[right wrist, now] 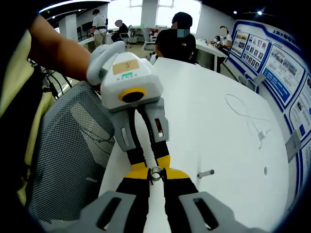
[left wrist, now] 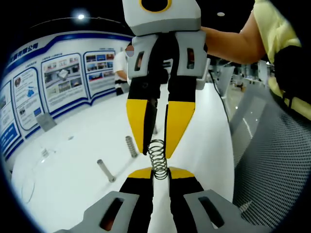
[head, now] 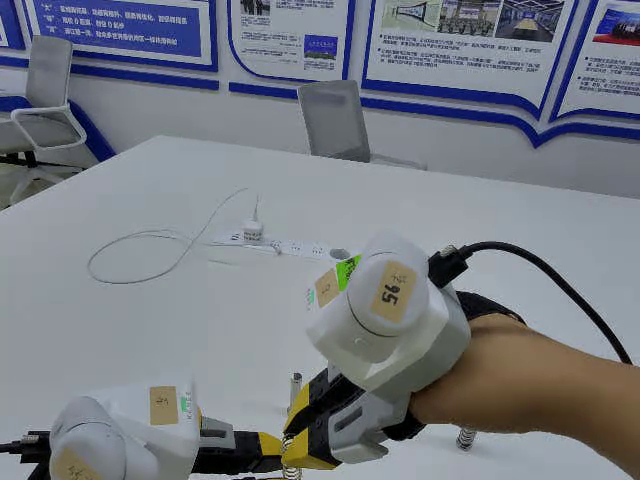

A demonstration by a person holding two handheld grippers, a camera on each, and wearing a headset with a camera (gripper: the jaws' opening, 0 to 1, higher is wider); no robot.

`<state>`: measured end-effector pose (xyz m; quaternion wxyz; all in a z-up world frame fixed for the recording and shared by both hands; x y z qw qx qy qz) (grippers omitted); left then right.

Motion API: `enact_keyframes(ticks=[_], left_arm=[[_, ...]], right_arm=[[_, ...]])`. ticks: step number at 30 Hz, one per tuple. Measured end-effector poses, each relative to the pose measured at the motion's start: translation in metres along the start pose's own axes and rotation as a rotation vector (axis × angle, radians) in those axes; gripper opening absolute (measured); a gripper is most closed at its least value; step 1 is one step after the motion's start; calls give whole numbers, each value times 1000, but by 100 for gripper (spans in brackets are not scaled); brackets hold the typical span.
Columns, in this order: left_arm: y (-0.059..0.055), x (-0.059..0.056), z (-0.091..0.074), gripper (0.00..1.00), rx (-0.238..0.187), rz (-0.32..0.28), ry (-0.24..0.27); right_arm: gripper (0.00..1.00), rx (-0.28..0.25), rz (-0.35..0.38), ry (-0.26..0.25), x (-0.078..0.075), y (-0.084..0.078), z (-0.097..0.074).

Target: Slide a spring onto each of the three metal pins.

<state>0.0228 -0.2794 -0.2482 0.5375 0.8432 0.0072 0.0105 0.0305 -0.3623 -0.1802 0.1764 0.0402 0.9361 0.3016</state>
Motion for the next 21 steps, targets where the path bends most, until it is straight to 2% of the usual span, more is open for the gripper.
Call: enact_keyframes(ticks=[21], left_arm=[[-6,7,-12,23,-35,-35,55]], right_arm=[[11,11,8,-11,-10,-2,1]])
Point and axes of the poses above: the centre of the closed fingertips' face, and the gripper's own axes: z roughly forward along the fingers, x roughly to its left, y roughly out of its top, the point moved 8 cm from there along -z, roughly backward along the fingers, and after that the axes turned 15 degrees about -y, right-handed, at the moved point
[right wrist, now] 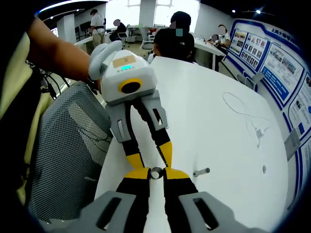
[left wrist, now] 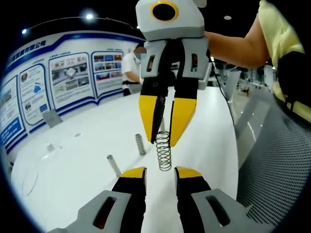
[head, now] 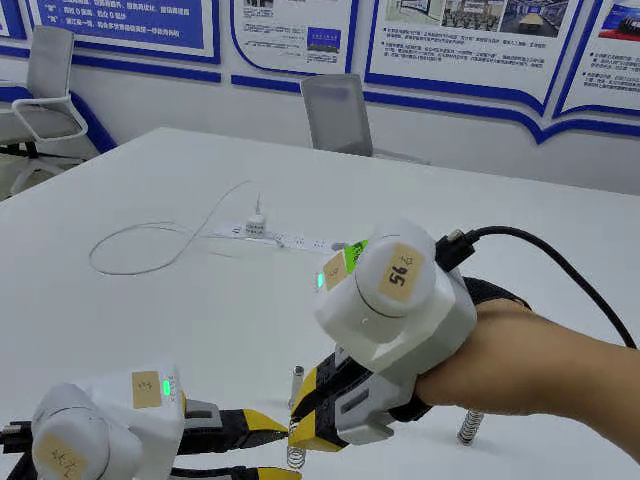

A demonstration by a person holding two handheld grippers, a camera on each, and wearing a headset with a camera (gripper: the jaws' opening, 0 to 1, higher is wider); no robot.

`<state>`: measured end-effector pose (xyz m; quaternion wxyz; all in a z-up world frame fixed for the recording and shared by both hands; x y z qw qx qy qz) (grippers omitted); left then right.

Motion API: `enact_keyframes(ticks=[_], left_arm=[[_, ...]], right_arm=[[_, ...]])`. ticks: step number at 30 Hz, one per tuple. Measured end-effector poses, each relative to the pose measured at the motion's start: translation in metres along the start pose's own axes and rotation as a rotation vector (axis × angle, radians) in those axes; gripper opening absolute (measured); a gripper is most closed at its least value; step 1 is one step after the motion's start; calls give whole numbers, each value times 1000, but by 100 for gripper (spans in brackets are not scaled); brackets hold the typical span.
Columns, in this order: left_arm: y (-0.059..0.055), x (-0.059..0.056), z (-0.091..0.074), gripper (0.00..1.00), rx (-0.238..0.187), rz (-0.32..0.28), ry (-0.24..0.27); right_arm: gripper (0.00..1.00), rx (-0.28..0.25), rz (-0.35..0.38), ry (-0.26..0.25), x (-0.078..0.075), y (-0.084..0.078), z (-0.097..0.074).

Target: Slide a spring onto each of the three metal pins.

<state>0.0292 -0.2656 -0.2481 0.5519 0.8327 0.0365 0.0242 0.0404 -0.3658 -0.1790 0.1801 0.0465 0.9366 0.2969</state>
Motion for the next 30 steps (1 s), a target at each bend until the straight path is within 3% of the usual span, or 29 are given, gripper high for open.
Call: enact_keyframes(ticks=[21,30], left_arm=[[-9,5,-12,37,-17,-34,57],[-12,7,-13,44,-19,-51,73]], right_arm=[[11,-2,28,-71,-30,0,-7],[11,-8,52,-113,-51,1,-8]])
Point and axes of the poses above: the centre of the closed fingertips' face, and the gripper's own axes: z roughly forward along the fingers, x roughly to its left, y roughly out of its top, the point moved 8 cm from there along -z, roughly backward along the fingers, and after that the axes turned 15 degrees about -y, right-handed, at the moved point
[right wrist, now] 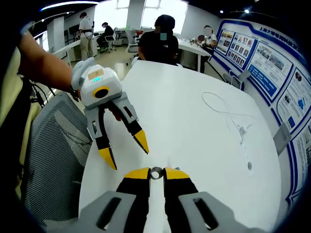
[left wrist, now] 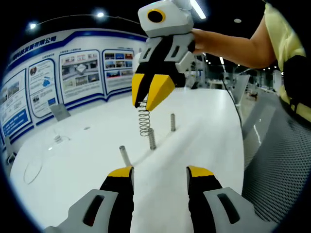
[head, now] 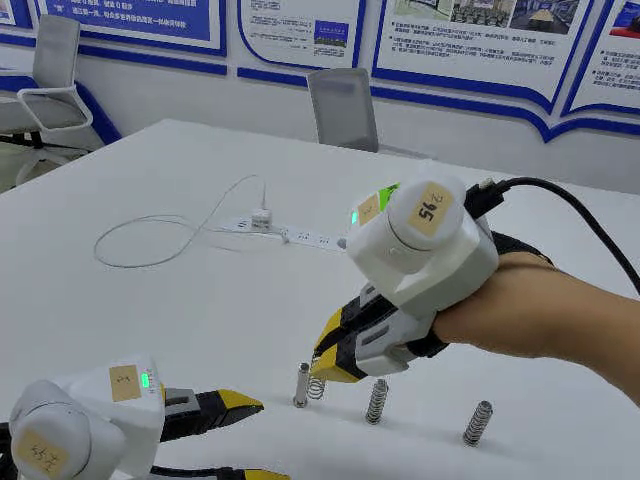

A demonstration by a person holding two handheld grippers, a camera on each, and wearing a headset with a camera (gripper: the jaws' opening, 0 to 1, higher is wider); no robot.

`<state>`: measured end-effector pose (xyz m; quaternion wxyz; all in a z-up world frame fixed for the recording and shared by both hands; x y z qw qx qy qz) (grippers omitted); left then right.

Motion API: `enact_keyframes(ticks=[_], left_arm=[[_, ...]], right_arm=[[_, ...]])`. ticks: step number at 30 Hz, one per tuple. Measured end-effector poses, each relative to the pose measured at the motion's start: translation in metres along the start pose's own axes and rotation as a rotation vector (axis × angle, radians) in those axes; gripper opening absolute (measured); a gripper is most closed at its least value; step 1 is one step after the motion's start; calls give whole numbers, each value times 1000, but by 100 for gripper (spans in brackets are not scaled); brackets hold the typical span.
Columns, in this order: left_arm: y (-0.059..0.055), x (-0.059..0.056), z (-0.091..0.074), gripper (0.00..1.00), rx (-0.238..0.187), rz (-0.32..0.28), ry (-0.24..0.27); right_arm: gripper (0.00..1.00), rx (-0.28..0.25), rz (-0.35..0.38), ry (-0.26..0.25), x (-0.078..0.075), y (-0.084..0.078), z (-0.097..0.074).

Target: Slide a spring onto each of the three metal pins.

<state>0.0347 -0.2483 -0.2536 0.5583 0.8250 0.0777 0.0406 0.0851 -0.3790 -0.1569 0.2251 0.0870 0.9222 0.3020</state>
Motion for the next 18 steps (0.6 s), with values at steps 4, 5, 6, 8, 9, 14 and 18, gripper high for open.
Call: enact_keyframes(ticks=[4,5,6,8,9,14,18], left_arm=[[-2,0,0,45,-1,-7,3],[-2,0,0,46,-2,-9,4],[-2,0,0,46,-3,-10,6],[-3,1,0,48,-3,-12,9],[-3,1,0,48,-3,-14,10],[-5,2,-1,50,-3,-19,17],[-6,3,-1,51,-1,-21,18]], right_arm=[[11,2,5,-21,-8,0,4],[11,1,10,-27,-11,0,5],[11,1,13,-29,-12,0,6],[11,-1,24,-38,-16,0,9],[11,-3,32,-43,-19,-1,12],[11,1,49,-64,-25,-3,23],[11,13,58,-71,-28,-6,32]])
Point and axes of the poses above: the centre of the closed fingertips' face, and the gripper's own axes: z roughly forward along the fingers, x roughly to its left, y roughly out of its top, the point moved 8 cm from there along -z, roughly backward along the fingers, and after that the axes turned 15 degrees about -y, right-handed, at the moved point
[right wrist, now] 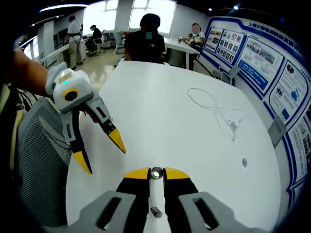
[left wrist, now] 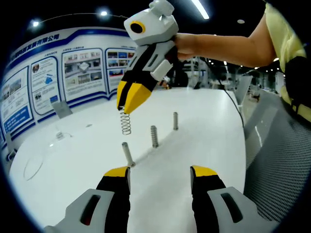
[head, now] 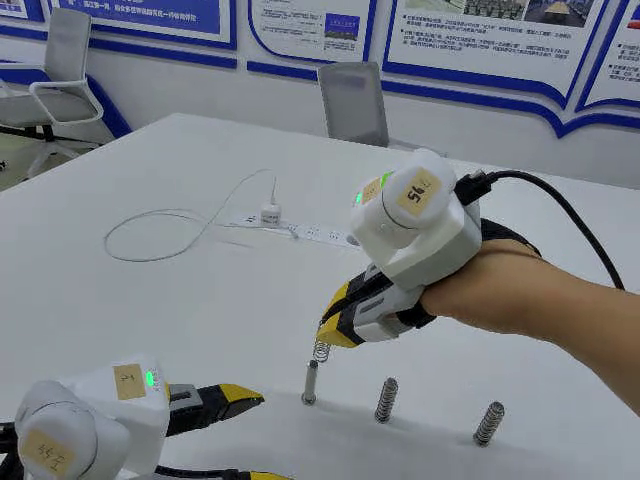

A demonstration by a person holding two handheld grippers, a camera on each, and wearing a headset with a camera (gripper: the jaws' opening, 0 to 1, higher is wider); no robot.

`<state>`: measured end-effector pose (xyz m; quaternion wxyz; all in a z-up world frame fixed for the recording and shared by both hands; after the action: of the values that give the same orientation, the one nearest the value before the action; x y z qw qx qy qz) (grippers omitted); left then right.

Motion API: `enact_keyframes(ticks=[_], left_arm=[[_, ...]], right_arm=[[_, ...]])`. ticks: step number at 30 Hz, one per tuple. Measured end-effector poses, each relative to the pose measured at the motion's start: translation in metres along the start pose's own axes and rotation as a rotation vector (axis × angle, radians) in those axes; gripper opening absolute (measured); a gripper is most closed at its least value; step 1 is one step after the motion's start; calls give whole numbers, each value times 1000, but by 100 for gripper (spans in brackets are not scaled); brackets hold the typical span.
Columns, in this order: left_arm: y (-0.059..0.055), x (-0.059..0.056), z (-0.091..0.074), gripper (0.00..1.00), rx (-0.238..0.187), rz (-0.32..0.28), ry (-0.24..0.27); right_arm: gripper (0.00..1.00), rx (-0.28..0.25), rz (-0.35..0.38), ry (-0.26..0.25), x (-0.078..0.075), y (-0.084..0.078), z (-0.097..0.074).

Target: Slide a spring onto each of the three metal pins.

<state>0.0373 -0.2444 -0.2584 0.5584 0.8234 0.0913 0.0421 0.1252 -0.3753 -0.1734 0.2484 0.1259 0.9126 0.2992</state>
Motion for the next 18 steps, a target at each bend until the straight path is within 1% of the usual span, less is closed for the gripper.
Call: enact_keyframes(ticks=[6,11,18], left_arm=[[-1,1,0,52,-1,-5,1],[-5,2,-1,52,0,-13,3],[-7,3,-1,51,2,-18,3]], right_arm=[[11,19,9,7,0,-4,11],[11,32,20,17,0,-6,18],[11,39,25,22,2,-8,23]])
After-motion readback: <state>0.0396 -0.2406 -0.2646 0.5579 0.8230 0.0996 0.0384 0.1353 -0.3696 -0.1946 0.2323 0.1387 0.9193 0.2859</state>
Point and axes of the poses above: the centre of the closed fingertips' face, and the gripper's own axes: z roughly forward along the fingers, x roughly to its left, y roughly out of its top, the point moved 8 cm from there along -z, roughly backward along the fingers, and after that the axes turned 15 degrees about -y, right-handed, at the moved point
